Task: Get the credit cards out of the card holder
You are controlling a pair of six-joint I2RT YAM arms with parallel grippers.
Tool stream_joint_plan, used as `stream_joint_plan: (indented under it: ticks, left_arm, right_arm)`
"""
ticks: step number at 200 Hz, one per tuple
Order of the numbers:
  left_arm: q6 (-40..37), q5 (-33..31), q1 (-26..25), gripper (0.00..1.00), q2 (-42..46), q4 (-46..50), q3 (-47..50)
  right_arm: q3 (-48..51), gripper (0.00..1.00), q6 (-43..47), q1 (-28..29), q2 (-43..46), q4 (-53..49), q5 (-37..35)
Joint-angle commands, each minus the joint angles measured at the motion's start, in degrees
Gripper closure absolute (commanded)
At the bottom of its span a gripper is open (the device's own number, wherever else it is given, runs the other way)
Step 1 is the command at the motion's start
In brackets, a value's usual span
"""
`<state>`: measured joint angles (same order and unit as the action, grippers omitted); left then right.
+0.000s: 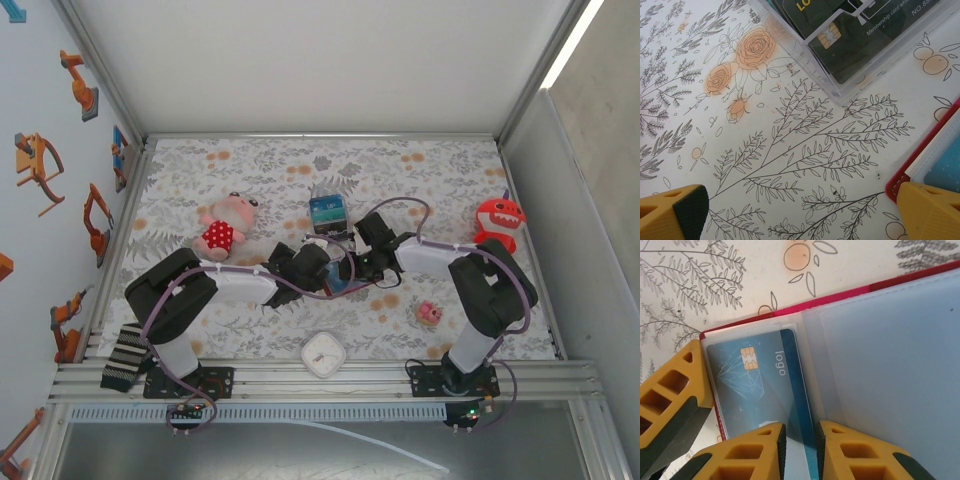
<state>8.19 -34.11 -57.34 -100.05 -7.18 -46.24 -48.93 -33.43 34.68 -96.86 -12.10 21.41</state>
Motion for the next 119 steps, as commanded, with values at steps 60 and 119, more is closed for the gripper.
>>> stream_joint_plan:
  ticks: [60, 119]
  left_arm:
    - [0.8, -4.9, -0.2, 0.03, 0.6, 7.7, -2.1]
    - [1.0, -5.5, -0.7, 0.03, 0.2, 9.1, -2.5]
  right_arm:
    - [8.7, 0.81, -8.1, -0.4, 5.1, 11.5, 9.2]
    - [12.1, 0.89, -12.9, -1.9, 4.6, 22.2, 13.4]
